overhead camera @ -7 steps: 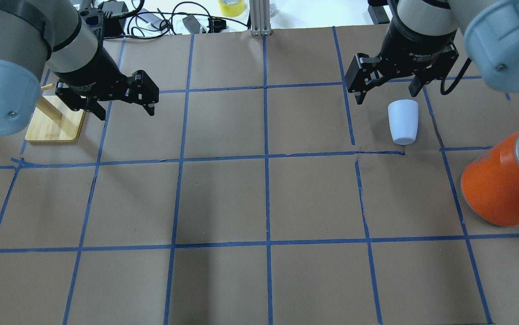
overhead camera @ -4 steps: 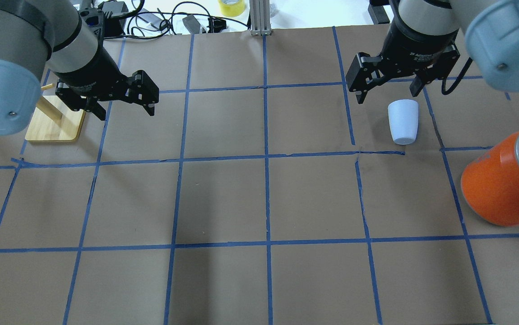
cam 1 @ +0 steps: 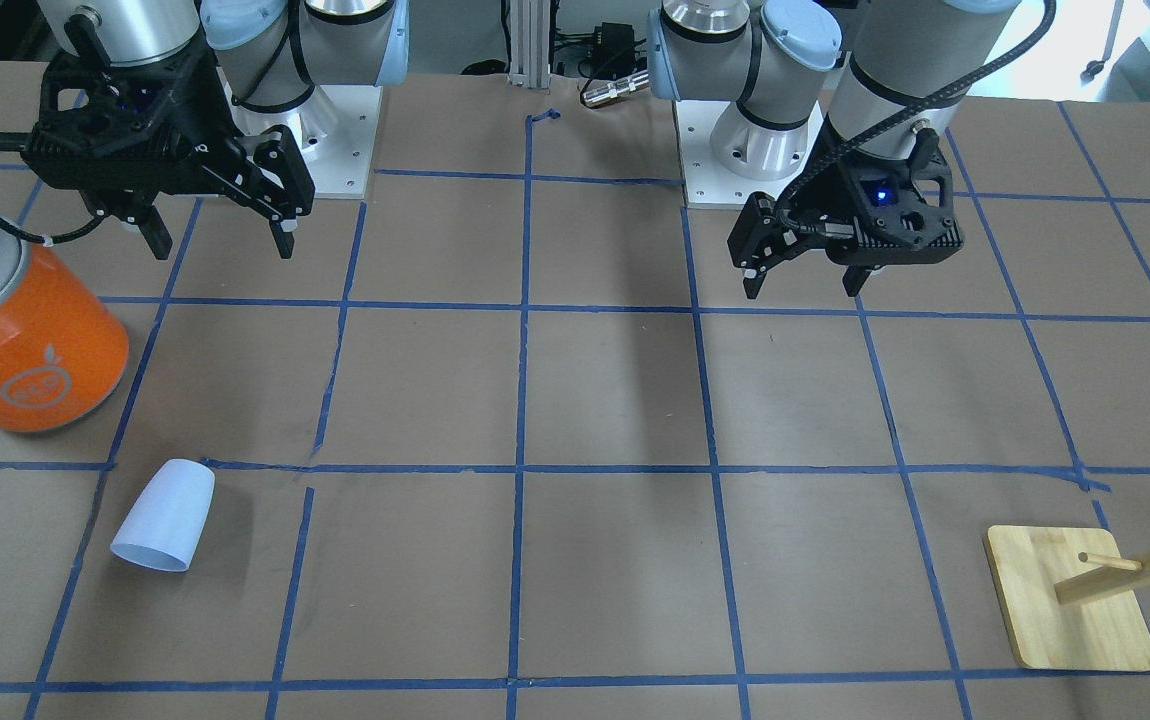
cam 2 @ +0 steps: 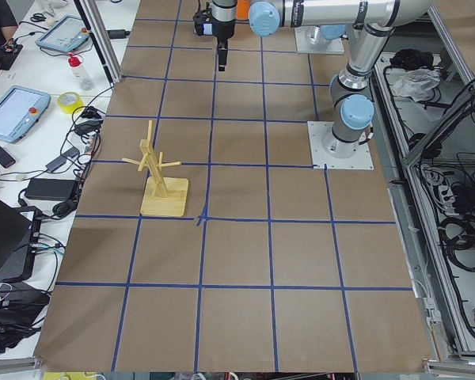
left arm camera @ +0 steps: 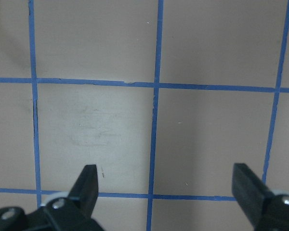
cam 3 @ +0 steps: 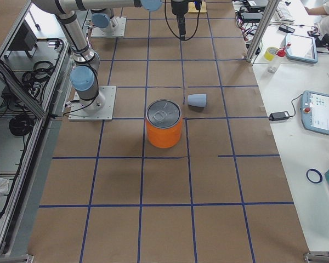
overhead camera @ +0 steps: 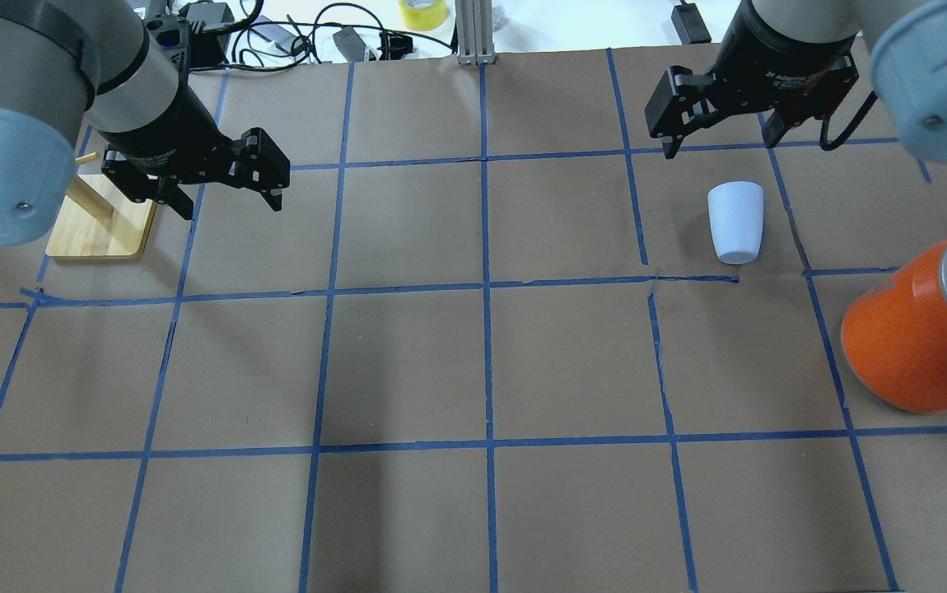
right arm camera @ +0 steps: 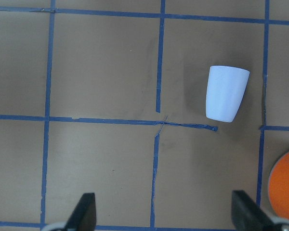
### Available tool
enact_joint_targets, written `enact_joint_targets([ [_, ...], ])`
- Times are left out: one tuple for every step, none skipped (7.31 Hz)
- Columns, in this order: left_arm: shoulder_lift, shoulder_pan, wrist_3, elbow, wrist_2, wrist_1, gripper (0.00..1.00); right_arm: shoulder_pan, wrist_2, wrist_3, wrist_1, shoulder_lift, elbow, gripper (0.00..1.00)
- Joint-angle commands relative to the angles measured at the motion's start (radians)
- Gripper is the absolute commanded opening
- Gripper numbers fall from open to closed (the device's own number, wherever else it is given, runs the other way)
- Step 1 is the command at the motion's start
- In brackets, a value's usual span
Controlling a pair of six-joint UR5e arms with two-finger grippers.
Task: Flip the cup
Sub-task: 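Move the right gripper above the white cup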
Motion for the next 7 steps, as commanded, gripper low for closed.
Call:
enact_joint_targets([
  [-0.002,0.005,0.0,0.0,0.036,-0.001,1.0,-0.033,0.002,0.006,-0.011,0.042,0.002,1.0],
  [-0.002,0.006,-0.002,0.0,0.04,-0.002,1.0,-0.111,0.007,-0.003,-0.017,0.092,0.0,1.0],
  [-0.004,0.006,-0.002,0.0,0.029,-0.002,1.0,-0.182,0.042,-0.013,-0.022,0.158,-0.012,1.0],
  [-0.007,0.006,-0.002,0.0,0.021,0.002,1.0,-0.199,0.06,-0.008,-0.104,0.206,-0.018,1.0],
  [-0.005,0.006,-0.002,0.0,0.021,0.001,1.0,-0.202,0.041,-0.002,-0.197,0.252,-0.016,1.0],
  [-0.007,0.006,-0.002,0.0,0.021,0.001,1.0,-0.215,0.003,-0.008,-0.203,0.305,-0.015,1.0],
  [-0.007,0.006,-0.002,-0.003,0.021,0.001,1.0,-0.218,-0.013,-0.008,-0.247,0.37,-0.013,1.0],
])
